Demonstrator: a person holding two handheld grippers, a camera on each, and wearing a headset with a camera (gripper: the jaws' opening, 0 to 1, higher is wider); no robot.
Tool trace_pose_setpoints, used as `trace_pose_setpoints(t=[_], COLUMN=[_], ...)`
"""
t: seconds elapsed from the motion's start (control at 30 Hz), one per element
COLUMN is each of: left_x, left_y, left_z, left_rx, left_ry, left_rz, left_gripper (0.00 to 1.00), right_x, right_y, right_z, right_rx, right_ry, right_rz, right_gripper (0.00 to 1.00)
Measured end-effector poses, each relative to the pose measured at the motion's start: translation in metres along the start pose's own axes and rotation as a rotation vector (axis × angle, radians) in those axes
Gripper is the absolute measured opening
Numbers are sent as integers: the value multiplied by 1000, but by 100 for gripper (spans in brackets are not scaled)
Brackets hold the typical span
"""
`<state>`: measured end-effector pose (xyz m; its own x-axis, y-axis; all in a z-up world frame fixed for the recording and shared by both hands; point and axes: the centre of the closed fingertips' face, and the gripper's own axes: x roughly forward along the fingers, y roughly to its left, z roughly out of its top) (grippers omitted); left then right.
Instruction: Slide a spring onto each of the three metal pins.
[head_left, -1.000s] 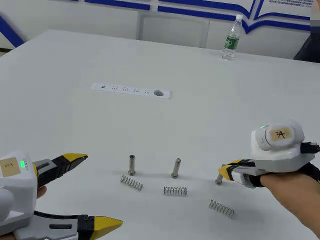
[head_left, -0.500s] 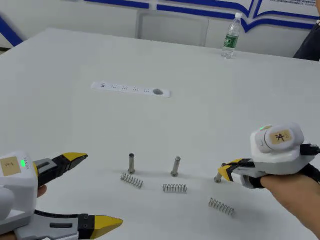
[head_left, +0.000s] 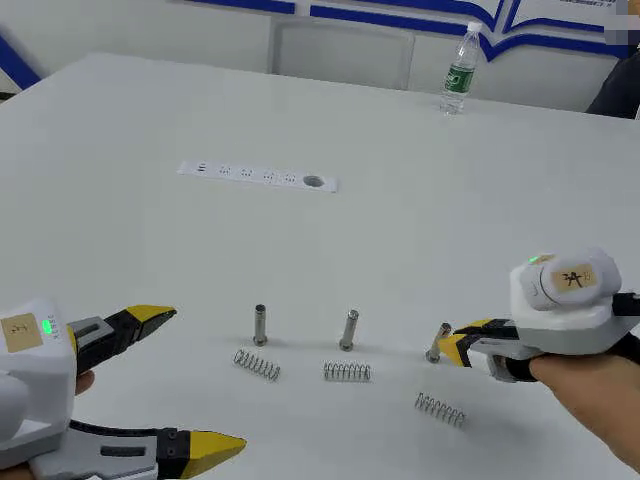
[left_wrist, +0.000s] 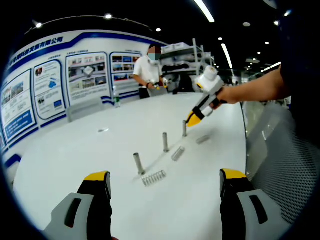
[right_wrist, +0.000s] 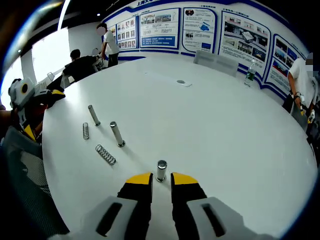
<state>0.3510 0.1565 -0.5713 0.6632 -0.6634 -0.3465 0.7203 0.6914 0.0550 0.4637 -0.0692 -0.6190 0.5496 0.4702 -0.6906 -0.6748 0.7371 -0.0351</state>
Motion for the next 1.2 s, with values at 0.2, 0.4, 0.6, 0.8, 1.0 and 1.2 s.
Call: trace_pose_setpoints(t=[0.2, 0.4, 0.6, 0.8, 1.0, 1.2], left_x=[1, 1, 3, 4, 3, 2], left_y=[0, -1, -2, -4, -4, -4], left_z=[0, 0, 0, 1, 0, -1], left_rx=[-1, 0, 2, 7, 5, 0], left_ry=[-1, 0, 4, 4, 7, 9], left_rz=[-2, -7, -15, -20, -18, -13], left_gripper=[91, 91, 91, 91, 90, 90], right_x=[-8, -20, -27, -24, -20, -13], right_y=[6, 19, 32, 44, 47, 47], right_z=[-10, -25, -40, -57, -61, -64], right_rx=[-30, -105, -139, -190, -229, -253], right_ry=[11, 32, 54, 111, 141, 158], right_rz=[22, 76, 155, 214, 235, 255], right_gripper=[16, 16, 16, 16, 16, 16])
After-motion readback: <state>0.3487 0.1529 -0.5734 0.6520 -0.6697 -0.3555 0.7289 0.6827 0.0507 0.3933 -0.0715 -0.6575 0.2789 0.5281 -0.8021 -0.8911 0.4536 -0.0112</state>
